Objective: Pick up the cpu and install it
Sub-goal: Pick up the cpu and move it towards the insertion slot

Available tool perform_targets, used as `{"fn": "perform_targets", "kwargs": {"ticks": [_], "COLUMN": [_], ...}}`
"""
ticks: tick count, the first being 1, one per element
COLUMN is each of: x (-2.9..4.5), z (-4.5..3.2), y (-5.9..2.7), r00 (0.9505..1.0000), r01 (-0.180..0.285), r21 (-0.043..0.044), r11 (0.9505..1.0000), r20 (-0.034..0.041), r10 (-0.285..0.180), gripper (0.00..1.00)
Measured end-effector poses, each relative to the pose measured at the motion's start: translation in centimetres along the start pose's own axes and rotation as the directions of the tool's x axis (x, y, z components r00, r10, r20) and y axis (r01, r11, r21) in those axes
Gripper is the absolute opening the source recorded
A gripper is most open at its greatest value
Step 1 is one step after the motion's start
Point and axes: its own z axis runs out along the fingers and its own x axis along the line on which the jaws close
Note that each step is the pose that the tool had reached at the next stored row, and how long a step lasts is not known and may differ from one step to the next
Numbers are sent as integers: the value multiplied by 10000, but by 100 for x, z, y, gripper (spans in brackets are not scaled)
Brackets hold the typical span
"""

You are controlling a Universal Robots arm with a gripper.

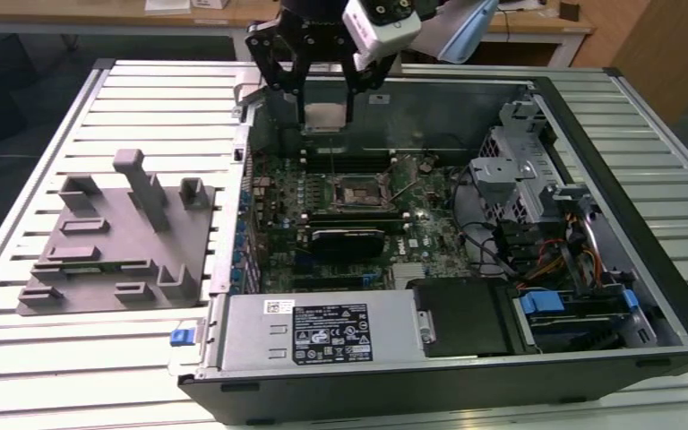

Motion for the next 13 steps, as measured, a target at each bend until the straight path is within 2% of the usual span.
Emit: {"fn": "perform_targets", "kwargs": {"ticks": [9, 13], "x": [-201, -272], "z": [23, 29], "y": [136, 165], "r00": [10000, 10000], "r01": [0, -1], "r21": [-1, -1], "r11": [10000, 10000], "r20": [0, 0], "r10": [0, 1], "gripper": [53, 53]}}
